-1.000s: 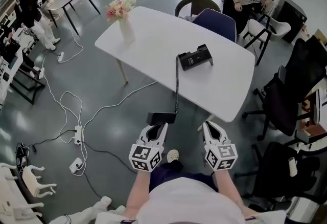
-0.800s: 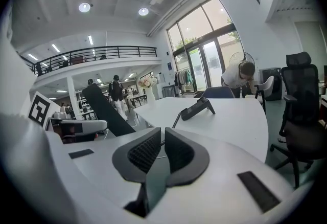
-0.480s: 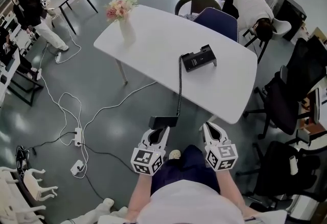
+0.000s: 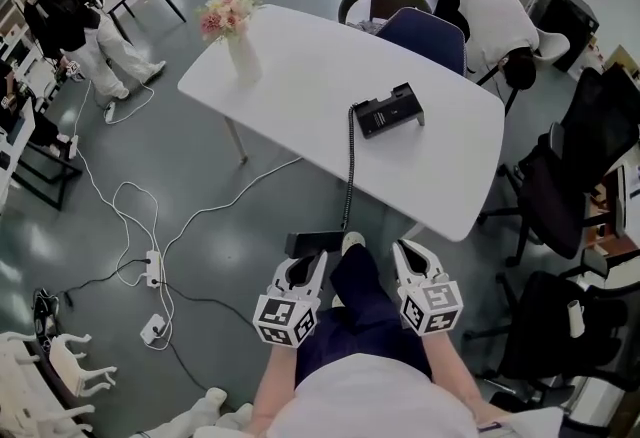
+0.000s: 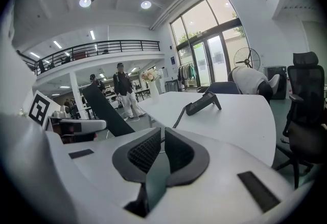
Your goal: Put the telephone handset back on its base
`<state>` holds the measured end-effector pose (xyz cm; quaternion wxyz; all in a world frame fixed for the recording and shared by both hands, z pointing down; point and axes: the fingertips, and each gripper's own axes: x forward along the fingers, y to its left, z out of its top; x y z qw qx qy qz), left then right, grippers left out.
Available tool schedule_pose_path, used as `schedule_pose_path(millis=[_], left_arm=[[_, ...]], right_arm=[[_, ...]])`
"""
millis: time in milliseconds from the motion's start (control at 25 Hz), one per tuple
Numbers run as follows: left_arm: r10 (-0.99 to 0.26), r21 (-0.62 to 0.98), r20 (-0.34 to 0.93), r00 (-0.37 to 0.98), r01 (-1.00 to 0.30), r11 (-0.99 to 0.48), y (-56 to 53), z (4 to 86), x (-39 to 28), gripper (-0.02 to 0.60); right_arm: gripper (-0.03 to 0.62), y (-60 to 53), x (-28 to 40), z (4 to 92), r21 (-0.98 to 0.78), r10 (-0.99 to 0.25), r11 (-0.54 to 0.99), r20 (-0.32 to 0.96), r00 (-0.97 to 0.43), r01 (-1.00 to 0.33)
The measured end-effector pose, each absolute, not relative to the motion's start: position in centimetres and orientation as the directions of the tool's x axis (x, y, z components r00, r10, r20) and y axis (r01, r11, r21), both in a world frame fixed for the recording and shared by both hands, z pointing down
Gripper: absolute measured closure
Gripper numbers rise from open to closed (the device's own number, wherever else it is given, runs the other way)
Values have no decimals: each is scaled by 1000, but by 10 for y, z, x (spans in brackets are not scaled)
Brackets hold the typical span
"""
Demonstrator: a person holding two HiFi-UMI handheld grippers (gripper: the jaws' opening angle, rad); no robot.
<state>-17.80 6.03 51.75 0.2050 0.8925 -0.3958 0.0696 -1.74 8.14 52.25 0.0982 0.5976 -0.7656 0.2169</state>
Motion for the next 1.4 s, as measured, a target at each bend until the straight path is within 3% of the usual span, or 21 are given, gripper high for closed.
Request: schedule_pose_path(millis=[1400], left_arm=[[-639, 222, 294, 711, -701, -678, -162, 497, -109, 503]], right_arm=[[548, -141, 52, 511, -245, -893, 203, 350, -281, -948]])
